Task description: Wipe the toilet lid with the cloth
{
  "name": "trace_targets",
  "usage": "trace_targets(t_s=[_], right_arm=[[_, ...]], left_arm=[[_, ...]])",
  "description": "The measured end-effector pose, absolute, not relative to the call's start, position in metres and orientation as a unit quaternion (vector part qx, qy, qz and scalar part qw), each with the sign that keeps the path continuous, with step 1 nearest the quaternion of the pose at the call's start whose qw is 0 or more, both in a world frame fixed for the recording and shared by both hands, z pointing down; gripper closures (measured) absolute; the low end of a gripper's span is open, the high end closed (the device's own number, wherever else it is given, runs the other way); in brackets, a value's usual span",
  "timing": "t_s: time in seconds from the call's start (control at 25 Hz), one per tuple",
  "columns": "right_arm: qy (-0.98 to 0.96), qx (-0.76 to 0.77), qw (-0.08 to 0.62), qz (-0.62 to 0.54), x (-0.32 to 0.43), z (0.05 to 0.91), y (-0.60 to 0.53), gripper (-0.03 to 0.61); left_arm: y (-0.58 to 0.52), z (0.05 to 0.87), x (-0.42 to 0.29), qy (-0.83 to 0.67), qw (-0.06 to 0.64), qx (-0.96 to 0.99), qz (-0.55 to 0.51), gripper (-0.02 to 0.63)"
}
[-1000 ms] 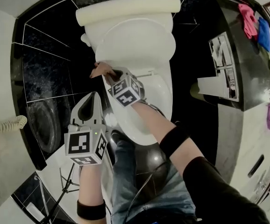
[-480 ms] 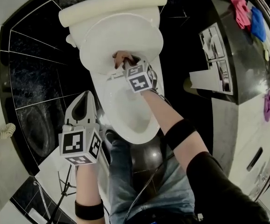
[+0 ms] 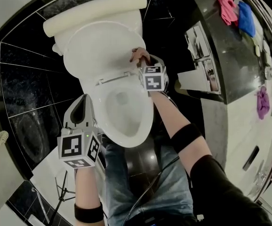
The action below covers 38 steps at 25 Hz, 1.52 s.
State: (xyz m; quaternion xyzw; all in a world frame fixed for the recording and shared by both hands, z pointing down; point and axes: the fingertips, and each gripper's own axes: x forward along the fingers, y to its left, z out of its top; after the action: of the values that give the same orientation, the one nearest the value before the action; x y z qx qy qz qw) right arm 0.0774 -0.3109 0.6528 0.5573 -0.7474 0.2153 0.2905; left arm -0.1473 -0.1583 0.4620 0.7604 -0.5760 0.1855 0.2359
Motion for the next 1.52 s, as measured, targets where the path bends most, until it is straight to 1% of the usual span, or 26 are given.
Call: trace_targets(t_s=[0.12, 0.32, 0.48, 0.6, 0.68, 0.76, 0.92, 1.28, 1.4, 1.52], right_arm=[[-0.773, 0.523, 0.29, 0.211, 0.051, 0.648, -0.294, 0.512], [-0.858, 0.382, 0.293, 0.177, -0.076, 0.653, -0.248, 0.511], [-0.88, 0.325, 0.301, 0.172, -0.162, 0.682, -0.228, 0.511], [-0.877, 0.312, 0.315, 0.187, -0.201, 0.712, -0.227, 0.511], [-0.871, 0.319, 0.318, 0.198, -0.21, 0.729, -0.232, 0.511], [-0.861, 0.339, 0.316, 0.211, -0.202, 0.738, -0.243, 0.511], [-0.842, 0.378, 0.32, 0.216, -0.158, 0.743, -0.263, 0.512], [-0.754, 0.507, 0.336, 0.248, 0.032, 0.736, -0.298, 0.512], [-0.75, 0.515, 0.332, 0.248, 0.056, 0.733, -0.3, 0.512], [-0.739, 0.531, 0.315, 0.271, 0.063, 0.728, -0.295, 0.512]], left_arm=[[-0.157, 0.462, -0.148, -0.578, 0.235, 0.76, 0.183, 0.614], [-0.154, 0.464, -0.163, -0.585, 0.229, 0.757, 0.183, 0.614], [-0.152, 0.471, -0.186, -0.592, 0.22, 0.753, 0.183, 0.614], [-0.149, 0.478, -0.207, -0.597, 0.22, 0.748, 0.191, 0.614], [-0.145, 0.484, -0.218, -0.599, 0.22, 0.745, 0.196, 0.614], [-0.143, 0.489, -0.225, -0.6, 0.218, 0.743, 0.199, 0.614], [-0.142, 0.497, -0.226, -0.599, 0.224, 0.742, 0.203, 0.614], [-0.159, 0.496, -0.171, -0.575, 0.234, 0.761, 0.188, 0.614], [-0.161, 0.492, -0.155, -0.568, 0.235, 0.765, 0.191, 0.614], [-0.162, 0.488, -0.149, -0.567, 0.234, 0.766, 0.192, 0.614]])
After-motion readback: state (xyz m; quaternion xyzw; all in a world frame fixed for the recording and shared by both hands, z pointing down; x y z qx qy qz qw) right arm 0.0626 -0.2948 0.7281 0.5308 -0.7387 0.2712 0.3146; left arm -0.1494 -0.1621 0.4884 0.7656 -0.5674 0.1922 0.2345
